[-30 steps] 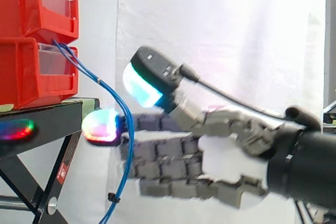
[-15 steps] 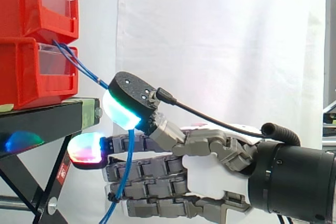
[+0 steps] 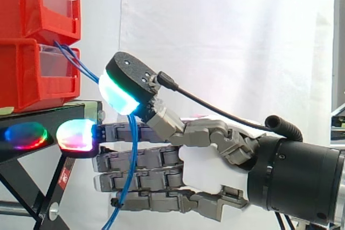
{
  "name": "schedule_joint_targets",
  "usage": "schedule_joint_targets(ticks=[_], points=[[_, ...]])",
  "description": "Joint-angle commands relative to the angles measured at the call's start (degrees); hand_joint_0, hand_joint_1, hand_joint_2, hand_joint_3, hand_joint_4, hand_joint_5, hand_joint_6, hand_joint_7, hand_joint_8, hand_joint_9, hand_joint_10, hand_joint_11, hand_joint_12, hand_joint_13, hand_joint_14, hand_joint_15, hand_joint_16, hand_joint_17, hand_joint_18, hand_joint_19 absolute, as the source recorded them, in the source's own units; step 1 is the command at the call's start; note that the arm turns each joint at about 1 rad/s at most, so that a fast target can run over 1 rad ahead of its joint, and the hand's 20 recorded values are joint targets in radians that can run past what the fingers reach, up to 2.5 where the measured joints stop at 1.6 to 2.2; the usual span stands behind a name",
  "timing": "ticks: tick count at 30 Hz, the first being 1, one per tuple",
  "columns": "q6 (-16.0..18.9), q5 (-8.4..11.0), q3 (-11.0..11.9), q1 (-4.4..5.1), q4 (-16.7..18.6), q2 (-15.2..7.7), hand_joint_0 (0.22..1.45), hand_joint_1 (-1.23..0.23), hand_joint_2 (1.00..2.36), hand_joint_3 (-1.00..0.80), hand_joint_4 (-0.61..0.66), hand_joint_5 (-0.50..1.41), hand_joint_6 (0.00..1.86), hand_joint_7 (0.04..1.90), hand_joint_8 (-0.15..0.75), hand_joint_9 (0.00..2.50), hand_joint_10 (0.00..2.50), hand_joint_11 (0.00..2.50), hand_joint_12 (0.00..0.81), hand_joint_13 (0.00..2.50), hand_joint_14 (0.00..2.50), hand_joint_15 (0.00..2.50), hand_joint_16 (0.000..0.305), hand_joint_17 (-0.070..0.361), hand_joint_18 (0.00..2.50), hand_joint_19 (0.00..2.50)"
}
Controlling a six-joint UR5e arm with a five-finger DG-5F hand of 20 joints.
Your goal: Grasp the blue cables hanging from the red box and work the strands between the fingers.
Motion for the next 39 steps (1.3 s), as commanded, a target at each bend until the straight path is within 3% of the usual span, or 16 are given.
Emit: schedule_joint_targets(ticks=[1,39], points=[[0.26,-1.38,0.00,0.00,0.08,0.00,0.65,-0.51,1.00,-1.00,0.16,-0.32,0.00,0.62,0.259,0.13,0.00,0.00,0.374,0.03,0.00,0.13,0.061,0.138,0.00,0.12],[1.31,-1.38,0.00,-0.18,1.66,0.00,0.66,-0.52,1.00,-1.00,0.18,-0.28,0.00,0.62,0.291,0.28,0.00,0.03,0.395,0.22,0.01,0.20,0.062,0.140,0.02,0.18]])
